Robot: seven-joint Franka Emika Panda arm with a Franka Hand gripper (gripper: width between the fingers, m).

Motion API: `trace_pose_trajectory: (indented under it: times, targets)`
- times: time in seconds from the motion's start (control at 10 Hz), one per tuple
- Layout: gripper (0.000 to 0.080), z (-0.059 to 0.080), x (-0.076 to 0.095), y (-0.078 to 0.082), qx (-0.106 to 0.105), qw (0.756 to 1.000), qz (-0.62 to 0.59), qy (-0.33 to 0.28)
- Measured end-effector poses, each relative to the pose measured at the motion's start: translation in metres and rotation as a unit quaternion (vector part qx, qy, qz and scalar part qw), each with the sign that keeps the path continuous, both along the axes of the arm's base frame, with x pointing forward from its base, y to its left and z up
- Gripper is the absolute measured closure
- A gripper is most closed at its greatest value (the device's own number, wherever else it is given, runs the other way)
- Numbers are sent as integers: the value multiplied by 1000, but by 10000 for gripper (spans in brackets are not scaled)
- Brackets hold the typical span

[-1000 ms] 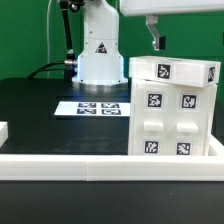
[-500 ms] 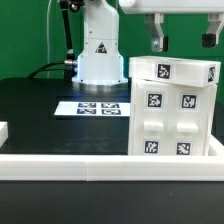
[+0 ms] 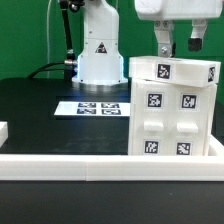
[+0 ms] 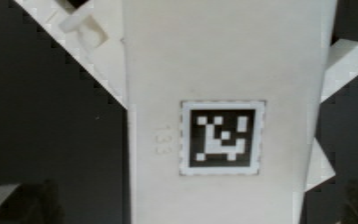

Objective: Assemble cabinet

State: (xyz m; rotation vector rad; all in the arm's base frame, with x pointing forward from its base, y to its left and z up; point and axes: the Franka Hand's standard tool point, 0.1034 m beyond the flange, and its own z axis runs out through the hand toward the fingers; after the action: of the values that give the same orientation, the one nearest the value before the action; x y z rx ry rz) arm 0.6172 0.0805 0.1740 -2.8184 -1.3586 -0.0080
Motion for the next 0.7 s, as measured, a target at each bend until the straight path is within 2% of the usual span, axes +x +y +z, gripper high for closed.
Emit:
trace_pose_trajectory:
  times: [0.4,0.7]
  targets:
    - [2,-8,-4,6,-5,999,-33,7]
    - [2,-17,-9,2,-6,999,-36,8]
